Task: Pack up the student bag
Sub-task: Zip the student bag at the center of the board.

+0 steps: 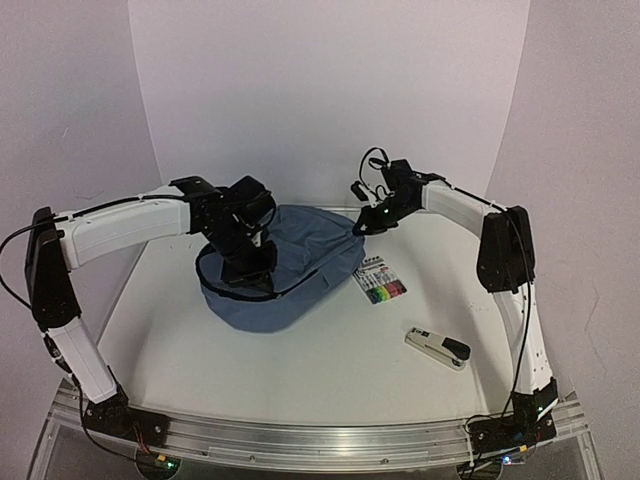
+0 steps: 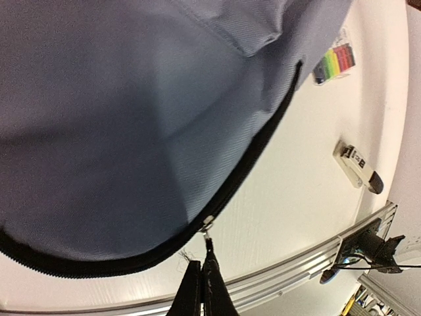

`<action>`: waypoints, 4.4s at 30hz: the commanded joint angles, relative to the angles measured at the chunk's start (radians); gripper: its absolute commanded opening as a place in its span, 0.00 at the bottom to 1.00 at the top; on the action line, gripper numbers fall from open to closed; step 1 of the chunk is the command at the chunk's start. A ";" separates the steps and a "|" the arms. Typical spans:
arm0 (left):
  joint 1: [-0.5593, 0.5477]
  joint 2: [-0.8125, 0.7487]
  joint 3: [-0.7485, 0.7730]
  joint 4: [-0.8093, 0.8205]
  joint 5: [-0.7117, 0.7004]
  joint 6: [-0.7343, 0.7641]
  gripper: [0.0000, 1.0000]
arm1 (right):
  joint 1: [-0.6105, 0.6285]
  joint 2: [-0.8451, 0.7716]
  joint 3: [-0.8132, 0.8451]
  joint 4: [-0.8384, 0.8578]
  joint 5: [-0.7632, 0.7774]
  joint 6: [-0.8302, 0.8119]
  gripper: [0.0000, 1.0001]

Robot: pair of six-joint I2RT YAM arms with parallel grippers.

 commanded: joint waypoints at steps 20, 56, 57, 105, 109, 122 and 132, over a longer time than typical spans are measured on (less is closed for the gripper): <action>-0.019 0.096 0.039 0.215 0.094 0.045 0.00 | 0.112 -0.376 -0.367 0.104 -0.310 -0.129 0.54; -0.338 -0.029 -0.116 0.114 -0.114 0.307 0.00 | 0.485 0.075 -0.068 0.271 -0.569 0.116 0.36; -0.340 -0.032 -0.117 0.114 -0.116 0.306 0.00 | 0.486 0.088 -0.073 0.270 -0.552 0.110 0.36; -0.191 -0.252 -0.410 0.416 -0.212 -0.159 0.00 | 0.341 -0.485 -0.752 0.322 -0.258 -0.528 0.80; -0.191 -0.285 -0.442 0.421 -0.226 -0.197 0.00 | 0.378 -0.473 -0.778 0.356 -0.244 -0.588 0.78; -0.189 -0.324 -0.474 0.437 -0.233 -0.217 0.00 | 0.424 -0.531 -0.853 0.365 -0.139 -0.815 0.58; -0.186 -0.442 -0.497 0.284 -0.336 -0.290 0.00 | 0.400 -0.558 -0.872 0.363 0.007 -0.811 0.00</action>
